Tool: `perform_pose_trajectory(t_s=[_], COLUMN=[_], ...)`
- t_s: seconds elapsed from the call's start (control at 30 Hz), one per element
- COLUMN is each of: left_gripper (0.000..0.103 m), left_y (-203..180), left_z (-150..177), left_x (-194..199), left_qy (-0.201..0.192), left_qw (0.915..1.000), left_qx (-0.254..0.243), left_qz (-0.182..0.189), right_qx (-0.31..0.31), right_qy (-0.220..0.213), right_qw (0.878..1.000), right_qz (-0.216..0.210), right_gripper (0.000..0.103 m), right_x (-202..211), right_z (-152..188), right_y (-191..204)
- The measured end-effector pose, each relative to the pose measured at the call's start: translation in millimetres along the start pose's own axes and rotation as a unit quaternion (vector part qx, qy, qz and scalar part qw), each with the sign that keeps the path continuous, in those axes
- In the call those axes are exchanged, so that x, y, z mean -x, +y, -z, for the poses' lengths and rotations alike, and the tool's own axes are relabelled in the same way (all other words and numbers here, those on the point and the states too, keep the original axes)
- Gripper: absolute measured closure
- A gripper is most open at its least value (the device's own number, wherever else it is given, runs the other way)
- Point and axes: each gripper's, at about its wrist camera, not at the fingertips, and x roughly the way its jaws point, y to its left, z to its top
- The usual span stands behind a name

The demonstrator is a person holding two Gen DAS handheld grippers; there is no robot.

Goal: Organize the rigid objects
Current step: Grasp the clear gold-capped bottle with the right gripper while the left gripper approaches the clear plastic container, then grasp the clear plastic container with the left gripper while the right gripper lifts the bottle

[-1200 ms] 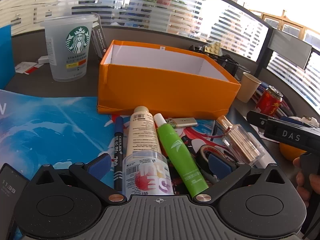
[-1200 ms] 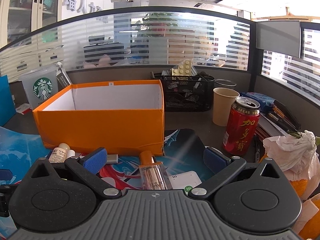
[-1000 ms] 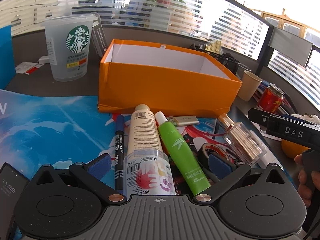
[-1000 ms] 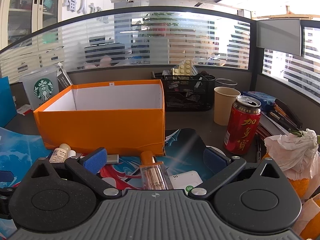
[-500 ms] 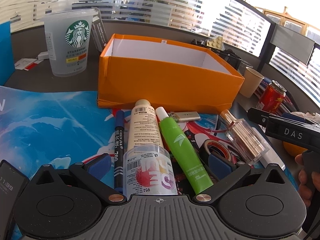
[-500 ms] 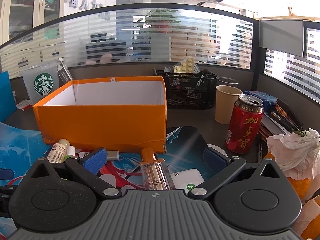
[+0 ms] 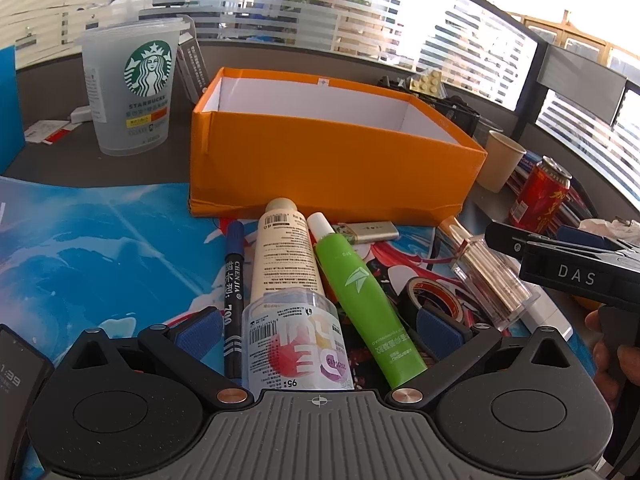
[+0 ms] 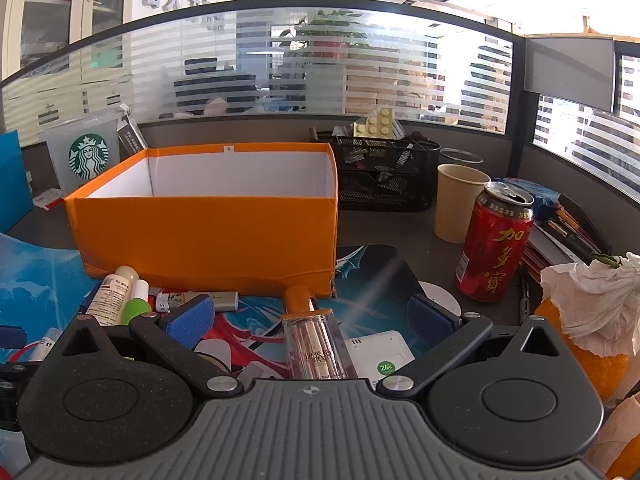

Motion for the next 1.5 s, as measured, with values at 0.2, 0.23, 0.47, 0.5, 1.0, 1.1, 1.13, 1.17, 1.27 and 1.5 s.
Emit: perform_pose_trajectory(t_s=[0.2, 0.23, 0.47, 0.5, 1.0, 1.1, 1.13, 1.17, 1.27, 1.5], left_gripper=[0.0, 0.0, 0.0, 0.0, 0.0, 0.001, 0.001, 0.001, 0.009, 0.044], left_y=[-1, -1, -1, -1, 11, 7, 5, 5, 12, 21], left_z=[1, 2, 8, 8, -10, -13, -13, -14, -17, -16], left_x=[-6, -6, -9, -11, -44, -49, -51, -51, -51, -40], left_qy=[0.003, 0.003, 0.005, 0.009, 0.032, 0.046, 0.052, 0.054, 0.068, 0.049], left_qw=[0.9999, 0.9999, 0.9991, 0.999, 0.9992, 0.9979, 0.9972, 0.9969, 0.9967, 0.9978], left_qx=[-0.008, -0.01, -0.041, -0.044, -0.022, -0.045, -0.054, -0.057, -0.038, -0.044], left_qz=[-0.006, -0.008, 0.001, 0.004, 0.013, 0.011, 0.008, 0.008, 0.025, 0.01], right_qx=[0.004, 0.005, 0.018, 0.018, 0.075, 0.071, 0.066, 0.059, 0.053, 0.039], right_qy=[-0.007, -0.007, -0.015, -0.019, 0.021, 0.041, 0.047, 0.056, 0.066, 0.06], right_qw=[1.0, 1.0, 0.999, 0.999, 0.994, 0.993, 0.992, 0.991, 0.99, 0.99], right_qz=[-0.024, -0.029, -0.043, -0.047, -0.072, -0.088, -0.098, -0.108, -0.116, -0.124], right_gripper=[0.0, 0.0, 0.0, 0.0, 0.017, 0.034, 0.038, 0.045, 0.059, 0.066], right_x=[0, -1, 2, 4, -27, -38, -42, -45, -52, -51], right_z=[3, 3, 13, 16, 20, 18, 19, 19, 19, 20], right_y=[-1, -1, -18, -21, -20, -19, -19, -20, -24, -29])
